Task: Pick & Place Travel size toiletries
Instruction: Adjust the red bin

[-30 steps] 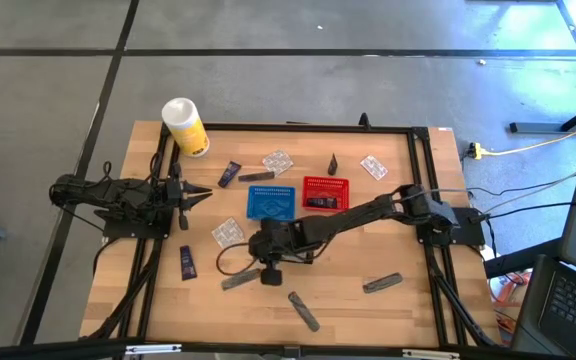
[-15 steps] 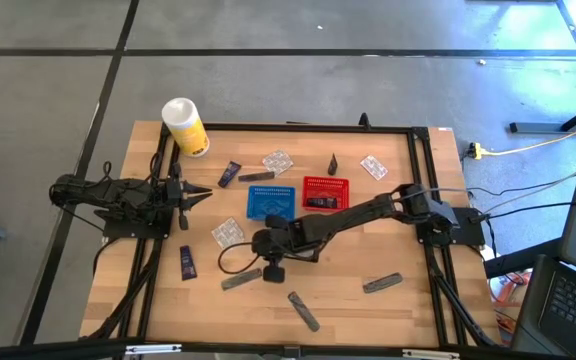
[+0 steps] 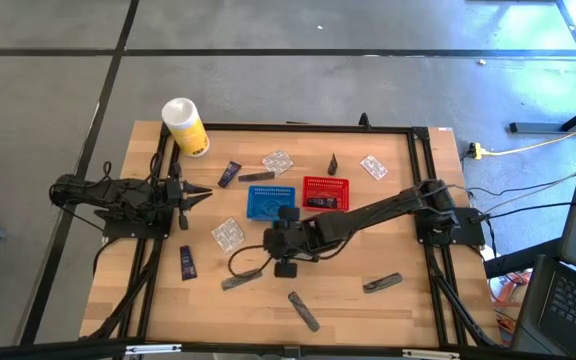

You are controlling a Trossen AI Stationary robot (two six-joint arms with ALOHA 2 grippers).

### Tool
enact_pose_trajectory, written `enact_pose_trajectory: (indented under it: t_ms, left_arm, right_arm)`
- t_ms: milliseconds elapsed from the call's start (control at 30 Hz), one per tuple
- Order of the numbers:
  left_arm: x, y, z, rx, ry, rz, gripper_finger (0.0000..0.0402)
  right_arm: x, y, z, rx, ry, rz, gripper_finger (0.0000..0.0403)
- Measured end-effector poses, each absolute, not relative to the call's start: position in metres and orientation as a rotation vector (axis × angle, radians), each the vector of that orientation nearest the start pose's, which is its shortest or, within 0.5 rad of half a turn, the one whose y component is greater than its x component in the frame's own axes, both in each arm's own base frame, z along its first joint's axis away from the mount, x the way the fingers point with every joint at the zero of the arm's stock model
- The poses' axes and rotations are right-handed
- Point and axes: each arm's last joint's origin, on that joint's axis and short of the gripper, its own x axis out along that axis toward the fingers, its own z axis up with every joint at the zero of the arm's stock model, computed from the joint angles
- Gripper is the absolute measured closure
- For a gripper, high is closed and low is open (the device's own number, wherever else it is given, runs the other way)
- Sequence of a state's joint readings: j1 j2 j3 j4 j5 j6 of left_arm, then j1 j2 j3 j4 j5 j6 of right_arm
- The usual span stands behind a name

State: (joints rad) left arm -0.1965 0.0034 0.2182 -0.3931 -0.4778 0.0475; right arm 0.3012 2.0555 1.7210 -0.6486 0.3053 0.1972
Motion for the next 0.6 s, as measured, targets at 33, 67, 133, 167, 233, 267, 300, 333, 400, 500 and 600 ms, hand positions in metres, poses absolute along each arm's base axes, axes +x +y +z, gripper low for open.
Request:
enact_pose_trajectory:
  t_ms: [33, 67, 133, 167, 233, 267, 300, 333, 400, 500, 600]
  left_arm:
    - [0.076, -0.002, 0.199, 0.106, 0.175, 0.276, 0.0366]
    - [0.076, -0.002, 0.199, 0.106, 0.176, 0.276, 0.0365]
    - [0.076, -0.002, 0.199, 0.106, 0.175, 0.276, 0.0364]
    - [0.076, -0.002, 0.199, 0.106, 0.176, 0.276, 0.0363]
    - [0.076, -0.001, 0.199, 0.106, 0.176, 0.277, 0.0364]
    - [0.076, -0.001, 0.199, 0.106, 0.175, 0.277, 0.0364]
    - [0.076, -0.002, 0.199, 0.106, 0.175, 0.276, 0.0365]
    - [0.076, -0.002, 0.199, 0.106, 0.175, 0.276, 0.0366]
    - [0.076, -0.001, 0.199, 0.106, 0.176, 0.277, 0.0366]
    - [0.076, -0.002, 0.199, 0.106, 0.176, 0.276, 0.0366]
    - [0.076, -0.001, 0.199, 0.106, 0.176, 0.277, 0.0366]
  right_arm:
    - [0.426, 0.123, 0.239, -0.118, 0.935, -0.121, 0.0403]
    - [0.423, 0.121, 0.242, -0.125, 0.942, -0.146, 0.0403]
    - [0.418, 0.117, 0.244, -0.143, 0.967, -0.196, 0.0403]
    - [0.416, 0.115, 0.244, -0.149, 0.983, -0.218, 0.0403]
    - [0.410, 0.112, 0.244, -0.161, 1.019, -0.260, 0.0403]
    - [0.407, 0.109, 0.243, -0.165, 1.029, -0.280, 0.0403]
    - [0.403, 0.106, 0.242, -0.166, 1.043, -0.294, 0.0403]
    - [0.397, 0.103, 0.240, -0.163, 1.063, -0.306, 0.0403]
    - [0.384, 0.095, 0.235, -0.140, 1.088, -0.332, 0.0403]
    - [0.355, 0.081, 0.235, -0.079, 1.093, -0.405, 0.0403]
    - [0.324, 0.064, 0.239, -0.022, 1.049, -0.492, 0.0403]
